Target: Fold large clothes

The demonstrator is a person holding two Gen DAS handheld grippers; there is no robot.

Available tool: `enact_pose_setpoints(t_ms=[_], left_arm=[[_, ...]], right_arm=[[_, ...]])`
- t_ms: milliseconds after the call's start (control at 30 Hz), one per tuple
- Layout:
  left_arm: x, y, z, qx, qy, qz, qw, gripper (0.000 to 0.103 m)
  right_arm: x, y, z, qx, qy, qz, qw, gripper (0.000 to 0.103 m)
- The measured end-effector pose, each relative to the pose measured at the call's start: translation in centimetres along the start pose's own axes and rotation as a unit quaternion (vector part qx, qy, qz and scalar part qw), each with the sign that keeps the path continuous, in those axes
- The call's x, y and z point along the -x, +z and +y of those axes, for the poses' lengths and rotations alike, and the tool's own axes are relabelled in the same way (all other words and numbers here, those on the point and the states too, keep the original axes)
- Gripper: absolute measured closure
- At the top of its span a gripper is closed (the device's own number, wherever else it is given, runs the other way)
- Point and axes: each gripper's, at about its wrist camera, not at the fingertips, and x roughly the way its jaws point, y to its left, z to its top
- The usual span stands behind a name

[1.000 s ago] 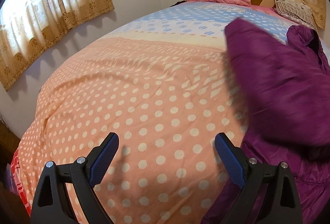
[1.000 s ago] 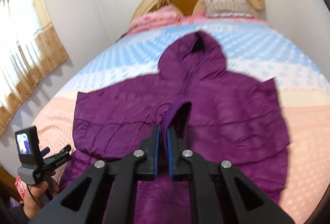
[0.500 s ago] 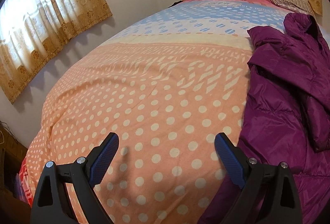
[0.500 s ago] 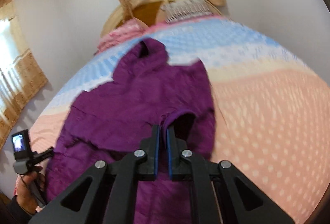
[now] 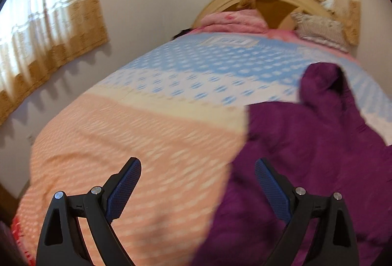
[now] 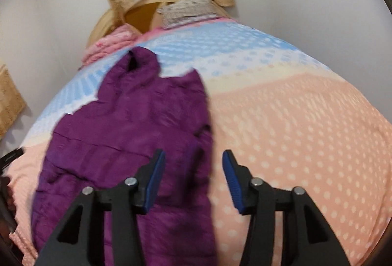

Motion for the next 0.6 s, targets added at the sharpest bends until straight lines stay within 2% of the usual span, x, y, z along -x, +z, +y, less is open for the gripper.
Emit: enact_pose_setpoints(t_ms=[33, 100, 233, 333, 433, 600], left_arm=[[-0.4, 0.1, -1.1, -0.004, -0.011, 0.006, 0.9999, 0.009], [-1.8, -0.3, -3.7, -0.024, 0.000, 0.009, 0.9997, 0.009], [-5.6, -2.3, -6.9, -0.060, 0.030, 0.045, 0.9967, 0.009], [-6.8, -3.7, -7.3, -0.060, 0.035, 0.051, 0.9963, 0.009], [-6.7, -3.9, -7.5, -0.069, 0.028, 0.045, 0.9962, 0.009], [-6.0, -3.1, -7.1, -0.077, 0.025, 0.048, 0.9956, 0.009]], right_arm=[[-0.7, 0.5, 0.9, 0.006, 0.015, 0.008, 1.000, 0.069], [-2.1, 0.8, 2.0, 0.009, 0.034, 0.021, 0.999, 0.080], [-5.8, 0.1, 2.8, 0.012, 0.031, 0.058, 0.998, 0.082], [-7.9, -1.6, 2.4, 0.017, 0.018, 0.083, 0.996, 0.084], [-9.0, -2.9, 1.7, 0.022, 0.016, 0.090, 0.996, 0.092], [-8.4, -3.0, 2.0, 0.039, 0.015, 0.093, 0.995, 0.092]])
